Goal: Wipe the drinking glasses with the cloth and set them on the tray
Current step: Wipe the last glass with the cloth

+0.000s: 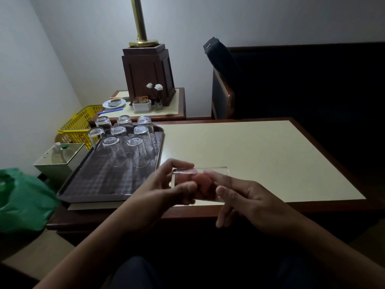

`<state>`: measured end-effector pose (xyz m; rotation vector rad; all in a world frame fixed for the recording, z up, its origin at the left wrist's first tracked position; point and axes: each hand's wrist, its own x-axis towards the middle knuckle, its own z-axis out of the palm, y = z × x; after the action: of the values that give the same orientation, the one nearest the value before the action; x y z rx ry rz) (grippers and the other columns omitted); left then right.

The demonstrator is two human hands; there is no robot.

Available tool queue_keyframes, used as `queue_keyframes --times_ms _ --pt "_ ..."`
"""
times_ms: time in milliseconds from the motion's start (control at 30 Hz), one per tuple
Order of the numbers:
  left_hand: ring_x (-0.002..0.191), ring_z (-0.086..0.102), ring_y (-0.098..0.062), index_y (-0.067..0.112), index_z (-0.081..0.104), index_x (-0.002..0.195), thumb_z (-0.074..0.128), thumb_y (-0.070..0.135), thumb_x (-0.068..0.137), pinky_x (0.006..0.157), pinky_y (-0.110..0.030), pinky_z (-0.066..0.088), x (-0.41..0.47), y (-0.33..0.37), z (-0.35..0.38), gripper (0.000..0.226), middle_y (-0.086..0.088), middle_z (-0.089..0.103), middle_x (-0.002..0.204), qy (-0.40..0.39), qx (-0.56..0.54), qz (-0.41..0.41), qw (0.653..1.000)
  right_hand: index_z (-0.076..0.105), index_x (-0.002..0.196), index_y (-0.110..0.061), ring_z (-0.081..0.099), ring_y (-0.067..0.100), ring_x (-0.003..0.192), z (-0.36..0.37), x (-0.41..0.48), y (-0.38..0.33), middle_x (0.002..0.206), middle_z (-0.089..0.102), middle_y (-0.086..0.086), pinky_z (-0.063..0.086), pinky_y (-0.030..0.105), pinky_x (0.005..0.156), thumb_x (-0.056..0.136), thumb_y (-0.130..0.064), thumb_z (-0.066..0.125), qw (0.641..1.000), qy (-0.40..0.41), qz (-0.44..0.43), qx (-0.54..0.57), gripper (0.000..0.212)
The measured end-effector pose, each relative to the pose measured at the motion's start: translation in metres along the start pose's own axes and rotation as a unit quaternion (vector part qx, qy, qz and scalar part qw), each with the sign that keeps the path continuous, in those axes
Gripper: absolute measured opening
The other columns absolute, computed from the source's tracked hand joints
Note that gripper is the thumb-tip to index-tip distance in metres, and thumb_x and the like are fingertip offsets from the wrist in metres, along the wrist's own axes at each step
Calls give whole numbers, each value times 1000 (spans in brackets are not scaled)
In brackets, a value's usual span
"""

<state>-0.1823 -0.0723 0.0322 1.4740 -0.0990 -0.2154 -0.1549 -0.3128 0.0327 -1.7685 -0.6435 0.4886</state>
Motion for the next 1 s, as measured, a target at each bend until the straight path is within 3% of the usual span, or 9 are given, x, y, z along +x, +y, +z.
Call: queue_keyframes --times_ms 133,267,333,433,567,667,767,867,1000 --pt "103 72 -33 14 61 126 77 -5 83 91 -37 58 -3 1 -3 49 -17 73 110 4 115 97 989 61 142 -49 75 24 71 -4 3 -1 128 76 -14 62 32 76 108 -32 50 999 -5 14 43 39" --pt "76 69 -23 12 65 134 70 11 93 64 -24 56 2 7 4 41 -16 71 117 -76 -104 -117 985 68 140 -31 64 4 130 -6 3 7 139 69 -20 53 19 101 100 -21 61 999 17 -15 27 41" --pt "67 64 -20 3 63 134 65 26 97 55 -22 52 4 7 4 44 -16 70 110 -62 -163 -143 974 66 140 -33 54 -3 139 -5 2 7 144 62 -30 48 21 112 98 -24 62 1000 12 -26 8 44" --pt "80 69 -25 6 58 131 76 12 91 67 -29 57 3 4 0 44 -18 70 106 10 -55 -47 997 56 146 -46 77 21 98 -2 2 2 128 72 -24 62 31 88 101 -34 55 1000 -14 -8 -9 46" --pt "102 70 -41 8 58 124 77 -6 79 93 -45 56 -3 3 -4 51 -26 70 110 -14 87 66 994 69 136 -41 71 25 67 -2 3 0 125 77 -10 56 27 70 107 -42 45 998 11 18 53 37" --pt "91 68 -32 13 59 134 75 3 82 81 -37 59 -1 3 3 55 -23 70 115 -8 -52 -28 998 74 129 -45 76 15 94 -5 3 5 113 80 -9 61 30 84 101 -37 54 999 20 -3 45 36" --pt "75 63 -23 -2 53 142 65 38 95 60 -26 54 5 4 7 63 -27 63 116 -43 -124 -119 984 66 137 -46 52 -6 139 -3 1 5 142 60 -36 43 17 113 99 -32 58 999 12 -41 -20 41" --pt "76 64 -23 -4 50 137 73 26 94 61 -28 54 5 -1 1 57 -31 64 115 0 -99 -59 993 61 142 -44 74 7 109 0 1 3 133 66 -35 58 23 90 100 -33 57 1000 6 -21 -4 44" --pt "112 68 -25 8 65 117 83 1 80 93 -39 58 -3 0 -7 41 -12 68 121 -9 163 141 976 66 140 -42 71 24 59 2 3 1 114 81 -3 56 27 51 101 -33 58 997 19 7 80 41"
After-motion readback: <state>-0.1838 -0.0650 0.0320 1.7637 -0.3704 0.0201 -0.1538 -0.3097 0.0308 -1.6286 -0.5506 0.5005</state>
